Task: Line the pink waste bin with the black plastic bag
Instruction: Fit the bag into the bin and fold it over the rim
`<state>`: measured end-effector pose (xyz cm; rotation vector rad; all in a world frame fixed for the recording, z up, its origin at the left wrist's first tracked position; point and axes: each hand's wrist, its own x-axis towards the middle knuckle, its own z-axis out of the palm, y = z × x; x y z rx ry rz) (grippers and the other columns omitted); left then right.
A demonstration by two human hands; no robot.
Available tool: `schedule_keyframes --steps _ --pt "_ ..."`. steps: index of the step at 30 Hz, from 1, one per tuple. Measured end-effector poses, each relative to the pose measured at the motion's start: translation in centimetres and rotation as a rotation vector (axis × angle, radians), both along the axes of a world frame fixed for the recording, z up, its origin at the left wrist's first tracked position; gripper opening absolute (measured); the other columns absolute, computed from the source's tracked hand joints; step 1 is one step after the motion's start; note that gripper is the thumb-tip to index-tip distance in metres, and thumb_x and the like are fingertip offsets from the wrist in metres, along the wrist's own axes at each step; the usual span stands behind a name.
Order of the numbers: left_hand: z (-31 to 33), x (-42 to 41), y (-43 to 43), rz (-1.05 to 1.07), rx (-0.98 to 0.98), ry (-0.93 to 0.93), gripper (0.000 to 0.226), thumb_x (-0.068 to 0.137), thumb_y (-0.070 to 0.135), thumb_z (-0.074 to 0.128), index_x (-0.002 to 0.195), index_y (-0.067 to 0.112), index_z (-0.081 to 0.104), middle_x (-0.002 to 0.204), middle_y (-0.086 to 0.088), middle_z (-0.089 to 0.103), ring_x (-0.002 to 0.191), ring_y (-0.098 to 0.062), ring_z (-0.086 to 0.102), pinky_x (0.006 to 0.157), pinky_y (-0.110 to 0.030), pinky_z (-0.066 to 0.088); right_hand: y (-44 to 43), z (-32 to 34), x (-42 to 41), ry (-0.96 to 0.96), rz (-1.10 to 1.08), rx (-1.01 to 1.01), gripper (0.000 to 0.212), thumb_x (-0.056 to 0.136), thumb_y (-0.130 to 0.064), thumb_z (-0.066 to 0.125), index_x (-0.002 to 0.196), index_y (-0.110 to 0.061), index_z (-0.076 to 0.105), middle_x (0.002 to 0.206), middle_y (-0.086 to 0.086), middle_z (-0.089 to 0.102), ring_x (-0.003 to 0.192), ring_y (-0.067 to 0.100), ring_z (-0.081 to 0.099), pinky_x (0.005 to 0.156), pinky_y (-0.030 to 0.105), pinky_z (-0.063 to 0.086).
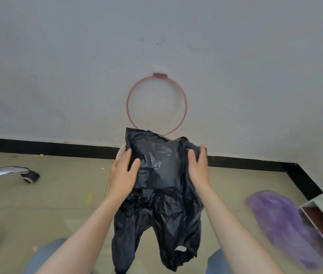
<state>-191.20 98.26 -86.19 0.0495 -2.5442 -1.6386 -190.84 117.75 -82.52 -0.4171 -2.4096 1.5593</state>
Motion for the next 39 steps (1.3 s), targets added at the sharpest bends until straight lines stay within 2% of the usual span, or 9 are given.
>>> schedule_keyframes --steps 3,8,14,22,26,28,30,34,39 --pt "-0.9 0.4 1.1 -0.176 -0.205 -0.075 0.068 0.09 0.052 0.037 0.145 0.023 0.009 0.157 0.004 0.0 0.144 -0.022 0.001 0.116 -0.039 0.01 -2.0 -1.2 -0.5 -0.128 0.288 0.282 0.063 0.094 -0.041 0.039 0.144 -0.024 0.005 0.156 0.008 0.008 0.142 0.026 0.011 0.113 0.044 0.016" --pt "-3.4 1.2 0.9 -0.397 -0.808 -0.286 0.078 0.089 0.059 0.033 0.144 0.026 -0.011 0.156 -0.005 -0.015 0.142 -0.03 -0.014 0.116 -0.048 0.003 -1.9 -4.6 -0.6 -0.447 0.609 0.855 0.065 0.092 -0.055 0.03 0.143 -0.032 -0.003 0.157 0.004 -0.002 0.143 0.028 0.0 0.112 0.057 0.005" --pt "-4.2 1.2 0.3 -0.523 -0.997 -0.309 0.067 0.092 0.054 0.03 0.145 0.028 -0.001 0.156 -0.01 -0.012 0.142 -0.031 -0.014 0.115 -0.052 -0.001 -1.9 -6.0 -0.6 -0.522 0.68 0.999 0.062 0.093 -0.053 0.029 0.144 -0.031 0.001 0.157 0.003 -0.001 0.143 0.029 -0.004 0.112 0.057 -0.002" --pt "-4.3 0.1 -0.3 -0.593 -1.075 -0.246 0.051 0.094 0.042 0.034 0.14 0.02 0.028 0.152 -0.01 0.023 0.141 -0.03 0.011 0.113 -0.054 0.007 -2.4 -7.4 -1.2 -0.625 0.703 0.964 0.049 0.096 -0.046 0.022 0.139 -0.024 0.028 0.153 0.003 0.023 0.141 0.026 0.013 0.112 0.058 -0.002" --pt "-4.6 -0.8 -0.9 -0.533 -1.005 -0.108 0.032 0.095 0.022 0.038 0.124 0.021 0.051 0.13 -0.008 0.051 0.126 -0.028 0.036 0.106 -0.047 0.026 -2.6 -7.5 -1.5 -0.562 0.693 0.877 0.03 0.097 -0.041 0.026 0.106 -0.023 0.047 0.137 0.009 0.046 0.131 0.029 0.034 0.113 0.057 0.009" --pt "-4.8 -0.9 -1.3 -0.472 -0.895 -0.095 0.027 0.094 0.014 0.04 0.111 0.014 0.061 0.113 -0.01 0.059 0.111 -0.027 0.045 0.082 -0.038 0.043 -2.3 -7.3 -0.6 -0.395 0.597 0.841 0.039 0.097 -0.041 0.03 0.128 -0.02 0.043 0.144 0.008 0.039 0.136 0.026 0.028 0.114 0.05 0.013" --pt "-4.6 -1.2 -1.3 -0.419 -0.85 -0.087 0.024 0.092 0.007 0.039 0.097 0.006 0.063 0.095 -0.01 0.058 0.091 -0.024 0.047 0.063 -0.032 0.037 -1.5 -7.0 1.2 -0.23 0.439 0.799 0.054 0.092 -0.051 0.03 0.136 -0.021 0.035 0.15 0.006 0.029 0.14 0.024 0.018 0.114 0.043 0.016" --pt "-2.2 -2.4 -0.8 -0.239 -0.622 -0.069 0.024 0.092 0.006 0.041 0.099 0.005 0.064 0.094 -0.01 0.06 0.081 -0.025 0.053 0.056 -0.028 0.031 1.6 -8.1 4.5 -0.235 0.321 0.673 0.09 0.066 -0.083 0.026 0.141 -0.034 0.017 0.155 0.005 0.01 0.141 0.024 0.007 0.114 0.044 0.016" --pt "-0.8 -3.2 -0.5 0.022 -0.357 -0.063 0.025 0.091 0.006 0.045 0.105 0.006 0.065 0.106 -0.016 0.067 0.083 -0.028 0.056 0.064 -0.026 0.035 1.7 -8.9 5.7 -0.301 0.368 0.391 0.092 0.076 -0.046 0.067 0.133 -0.05 -0.006 0.155 0.003 -0.012 0.143 0.023 0.001 0.115 0.044 0.022"
